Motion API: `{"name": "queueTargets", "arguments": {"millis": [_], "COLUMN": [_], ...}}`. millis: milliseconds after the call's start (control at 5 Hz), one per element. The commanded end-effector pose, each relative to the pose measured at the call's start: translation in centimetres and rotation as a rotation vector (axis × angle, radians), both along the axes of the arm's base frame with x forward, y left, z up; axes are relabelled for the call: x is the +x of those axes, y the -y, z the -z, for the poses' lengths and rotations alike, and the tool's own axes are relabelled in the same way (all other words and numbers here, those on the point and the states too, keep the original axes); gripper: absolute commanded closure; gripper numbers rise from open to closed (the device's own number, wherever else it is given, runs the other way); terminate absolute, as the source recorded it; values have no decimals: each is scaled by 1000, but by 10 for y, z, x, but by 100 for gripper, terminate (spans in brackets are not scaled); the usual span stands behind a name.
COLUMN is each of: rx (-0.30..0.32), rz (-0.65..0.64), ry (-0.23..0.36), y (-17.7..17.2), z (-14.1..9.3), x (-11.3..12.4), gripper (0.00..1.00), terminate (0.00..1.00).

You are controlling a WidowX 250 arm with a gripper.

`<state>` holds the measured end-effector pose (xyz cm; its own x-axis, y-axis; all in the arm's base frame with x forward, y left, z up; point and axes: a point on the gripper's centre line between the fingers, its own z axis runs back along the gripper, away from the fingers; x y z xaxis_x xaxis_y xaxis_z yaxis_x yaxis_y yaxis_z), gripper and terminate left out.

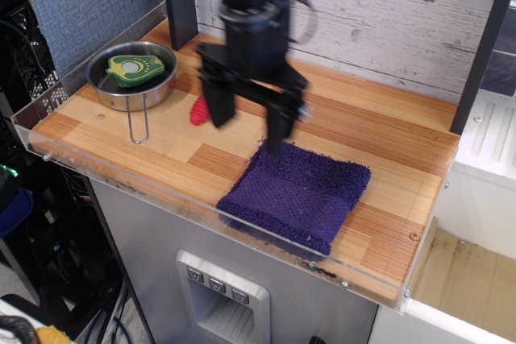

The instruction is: Put the pepper on the purple towel.

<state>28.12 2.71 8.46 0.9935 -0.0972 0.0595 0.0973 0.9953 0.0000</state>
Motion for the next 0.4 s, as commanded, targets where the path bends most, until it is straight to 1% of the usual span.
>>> {"name": "queueTargets", "arguments": {"millis": [0, 200], "rx": [100, 132], "rz": [-70, -104], "ry": [148, 124], "y": [-95, -127], "z": [-30, -27], "x": [32, 41], "gripper": [0, 0], "terminate": [0, 0]}}
